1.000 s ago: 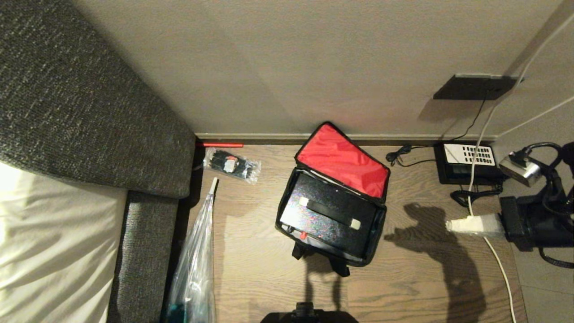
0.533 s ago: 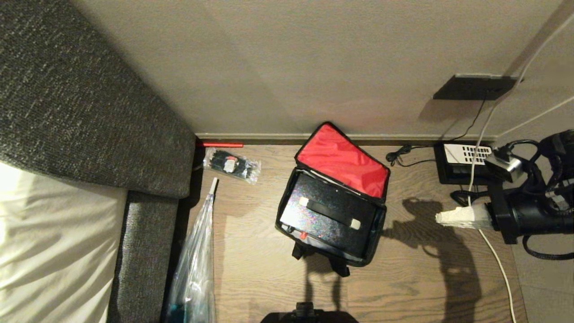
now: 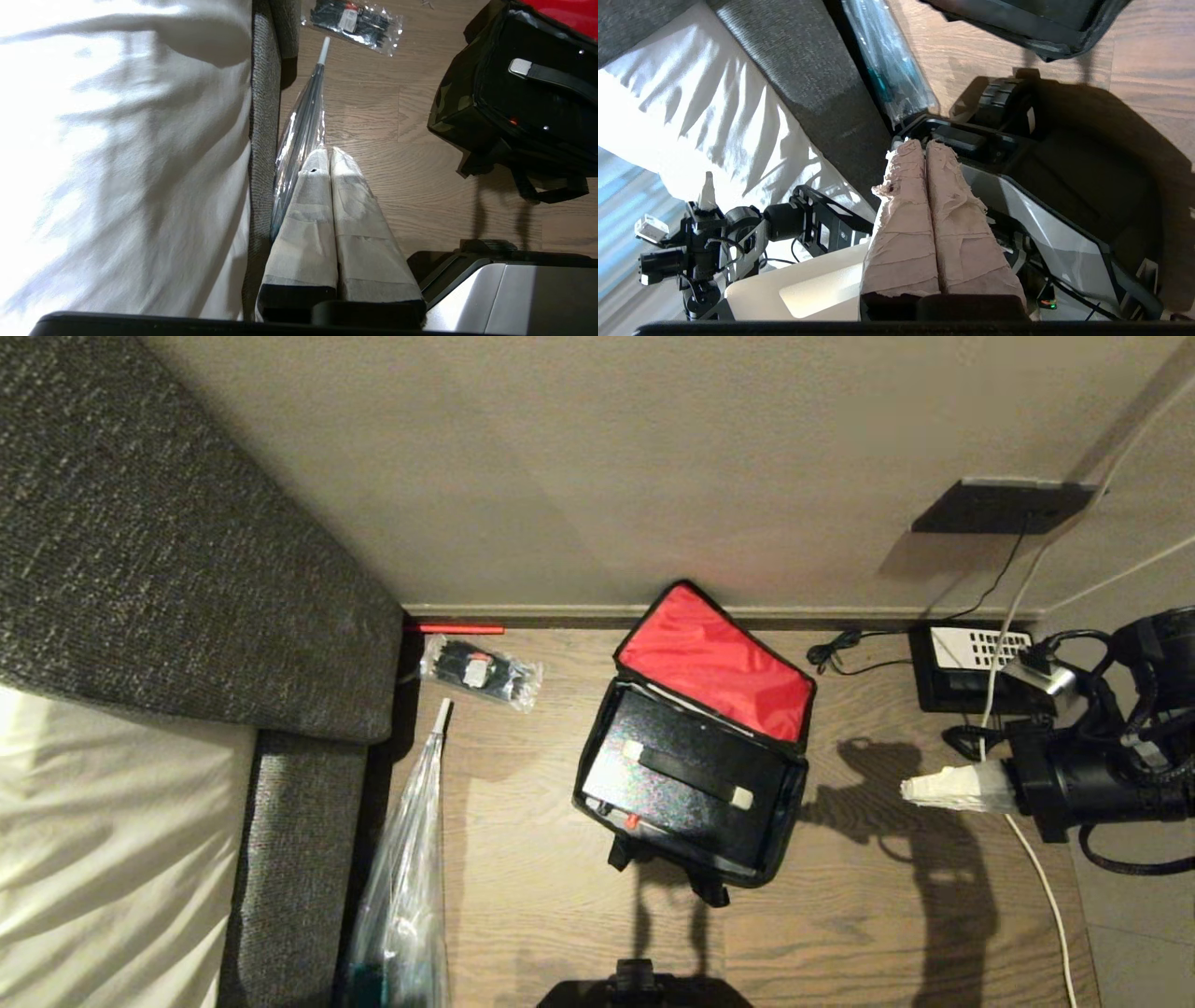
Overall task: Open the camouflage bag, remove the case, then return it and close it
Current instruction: Close the top of the storage box
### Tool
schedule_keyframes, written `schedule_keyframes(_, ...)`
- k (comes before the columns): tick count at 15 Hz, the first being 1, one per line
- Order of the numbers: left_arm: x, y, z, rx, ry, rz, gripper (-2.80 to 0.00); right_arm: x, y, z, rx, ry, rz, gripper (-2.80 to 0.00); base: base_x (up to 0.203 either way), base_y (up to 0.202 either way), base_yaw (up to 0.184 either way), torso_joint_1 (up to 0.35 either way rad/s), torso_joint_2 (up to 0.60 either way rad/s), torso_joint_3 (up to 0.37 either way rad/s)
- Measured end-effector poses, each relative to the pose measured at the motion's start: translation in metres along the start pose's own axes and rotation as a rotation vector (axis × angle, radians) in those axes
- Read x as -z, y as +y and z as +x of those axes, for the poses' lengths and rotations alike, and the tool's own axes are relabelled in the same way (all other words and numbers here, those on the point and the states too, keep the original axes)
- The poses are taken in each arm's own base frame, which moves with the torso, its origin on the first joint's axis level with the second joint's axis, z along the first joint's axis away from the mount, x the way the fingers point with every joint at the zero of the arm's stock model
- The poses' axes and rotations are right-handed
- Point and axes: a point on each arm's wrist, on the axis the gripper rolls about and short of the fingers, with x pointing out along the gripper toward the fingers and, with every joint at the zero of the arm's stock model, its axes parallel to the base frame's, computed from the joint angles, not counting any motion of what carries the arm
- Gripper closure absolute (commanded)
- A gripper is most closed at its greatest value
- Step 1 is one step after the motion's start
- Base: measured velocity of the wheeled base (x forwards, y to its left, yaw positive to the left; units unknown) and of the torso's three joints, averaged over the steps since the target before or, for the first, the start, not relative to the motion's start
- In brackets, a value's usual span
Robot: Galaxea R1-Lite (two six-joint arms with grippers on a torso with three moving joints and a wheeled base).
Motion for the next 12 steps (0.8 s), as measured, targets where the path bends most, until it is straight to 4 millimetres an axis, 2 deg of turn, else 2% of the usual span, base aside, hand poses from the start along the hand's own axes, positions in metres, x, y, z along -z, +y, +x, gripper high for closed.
schedule_keyframes(12,0.001,0.000,0.000,0.001,0.006,-0.007,0.00,-0.003,-0.013,0.010,0.014,0.026,0.037,0.00,0.000,0.000,0.000,0.001,0.00,-0.198)
